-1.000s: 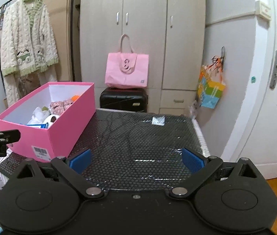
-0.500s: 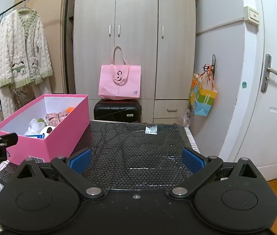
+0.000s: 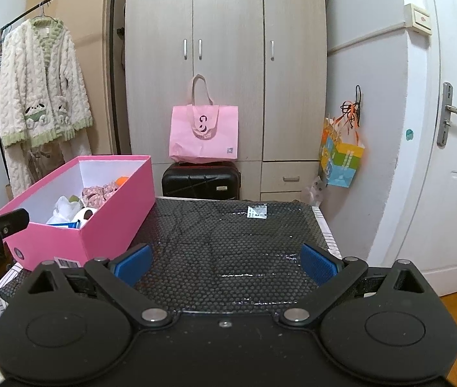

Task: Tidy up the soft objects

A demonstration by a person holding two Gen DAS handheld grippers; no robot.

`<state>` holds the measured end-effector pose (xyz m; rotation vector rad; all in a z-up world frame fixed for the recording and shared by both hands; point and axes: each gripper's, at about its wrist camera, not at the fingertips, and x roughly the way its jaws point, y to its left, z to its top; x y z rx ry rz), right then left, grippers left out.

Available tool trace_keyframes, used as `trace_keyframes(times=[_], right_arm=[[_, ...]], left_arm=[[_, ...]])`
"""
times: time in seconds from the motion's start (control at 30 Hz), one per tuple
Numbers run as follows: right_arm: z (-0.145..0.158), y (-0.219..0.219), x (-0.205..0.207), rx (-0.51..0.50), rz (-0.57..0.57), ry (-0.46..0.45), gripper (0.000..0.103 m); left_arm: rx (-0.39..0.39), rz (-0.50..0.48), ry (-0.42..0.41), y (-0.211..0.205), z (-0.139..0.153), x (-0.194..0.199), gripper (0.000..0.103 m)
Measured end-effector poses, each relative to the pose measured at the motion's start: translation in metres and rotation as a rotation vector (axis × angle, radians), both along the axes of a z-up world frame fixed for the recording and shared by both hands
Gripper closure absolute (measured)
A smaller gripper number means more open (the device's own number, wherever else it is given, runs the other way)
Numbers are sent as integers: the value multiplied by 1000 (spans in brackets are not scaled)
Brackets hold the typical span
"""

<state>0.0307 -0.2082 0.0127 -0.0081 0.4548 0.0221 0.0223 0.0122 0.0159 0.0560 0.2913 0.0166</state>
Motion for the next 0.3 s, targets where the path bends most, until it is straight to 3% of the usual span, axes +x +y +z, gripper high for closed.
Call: trace_keyframes(times=[0.3], right_arm=[[0, -2, -1, 5, -6, 5, 2]], left_arm=[[9, 12, -13, -1, -1, -5, 0]])
